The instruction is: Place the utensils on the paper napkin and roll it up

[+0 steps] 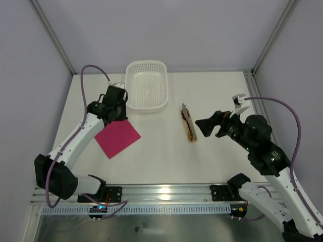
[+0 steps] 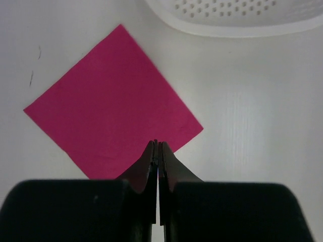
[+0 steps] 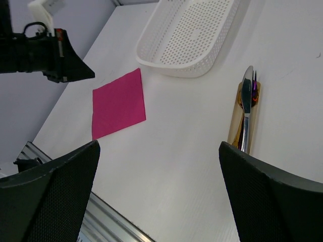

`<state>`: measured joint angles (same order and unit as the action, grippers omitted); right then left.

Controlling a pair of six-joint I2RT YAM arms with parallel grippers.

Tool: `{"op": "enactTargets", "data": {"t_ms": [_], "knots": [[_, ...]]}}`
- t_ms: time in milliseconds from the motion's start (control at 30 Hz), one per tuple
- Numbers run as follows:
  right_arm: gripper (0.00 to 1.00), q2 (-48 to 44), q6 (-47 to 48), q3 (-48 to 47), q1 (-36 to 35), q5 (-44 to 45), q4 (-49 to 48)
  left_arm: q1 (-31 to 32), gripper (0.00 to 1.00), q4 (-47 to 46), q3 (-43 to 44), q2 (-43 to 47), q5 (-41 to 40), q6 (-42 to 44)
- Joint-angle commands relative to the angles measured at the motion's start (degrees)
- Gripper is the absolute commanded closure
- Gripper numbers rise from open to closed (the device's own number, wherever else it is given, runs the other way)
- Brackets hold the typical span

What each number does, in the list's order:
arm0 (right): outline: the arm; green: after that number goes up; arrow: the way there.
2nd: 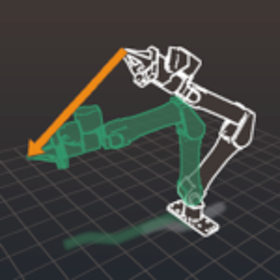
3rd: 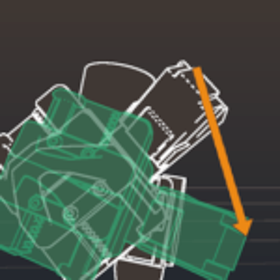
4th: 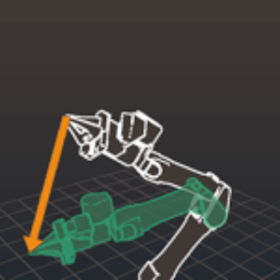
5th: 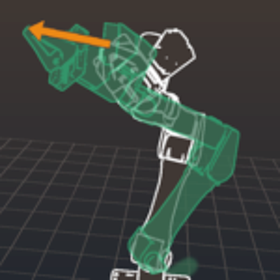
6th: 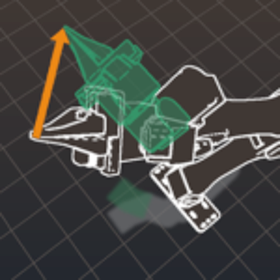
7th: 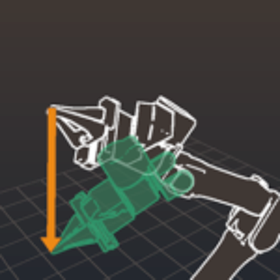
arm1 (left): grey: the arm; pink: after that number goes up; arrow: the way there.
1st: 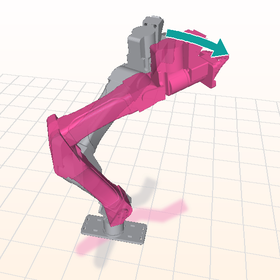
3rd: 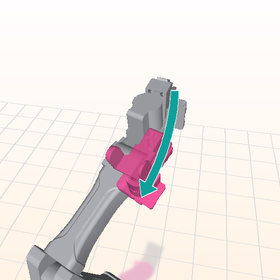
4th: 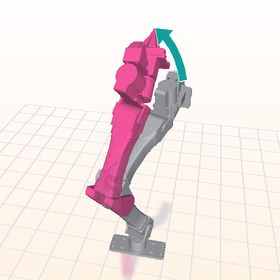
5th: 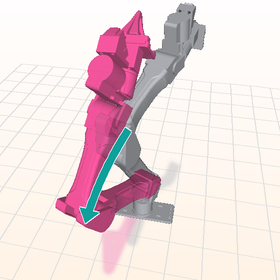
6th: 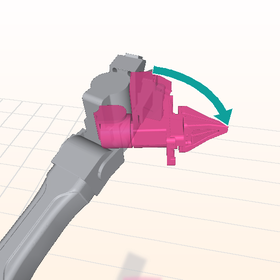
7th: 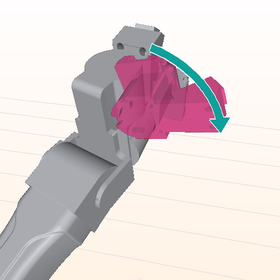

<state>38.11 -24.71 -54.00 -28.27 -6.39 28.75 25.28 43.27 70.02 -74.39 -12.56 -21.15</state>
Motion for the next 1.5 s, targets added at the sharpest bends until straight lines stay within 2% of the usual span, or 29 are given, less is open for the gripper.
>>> {"op": "enactTargets", "data": {"t_ms": [0, 267, 500, 700, 1467], "knots": [[0.00, -3.99, 3.70, -0.32, 0.15, 1.64, 0.16, -1.90, 0.99, 3.41, -0.14, -2.42, -3.61, 0.50], [0.00, -7.43, 4.41, 1.08, 0.15, 4.55, 1.31, -1.99, 1.00, -5.20, -6.55, -10.68, -1.24, -2.58], [0.00, -8.05, 4.76, 1.97, 0.15, 4.72, 1.04, -2.07, 1.00, -5.91, -5.95, -18.59, -4.93, -5.30], [0.00, -7.79, 5.02, 2.05, 0.15, 5.43, 1.04, -2.16, 1.00, -6.35, -6.21, -22.55, -4.41, -6.36], [0.00, -8.84, 5.37, 1.70, 0.15, 8.24, 2.63, -1.20, 1.00, -10.83, -11.39, -23.52, 3.68, -10.58]]}}
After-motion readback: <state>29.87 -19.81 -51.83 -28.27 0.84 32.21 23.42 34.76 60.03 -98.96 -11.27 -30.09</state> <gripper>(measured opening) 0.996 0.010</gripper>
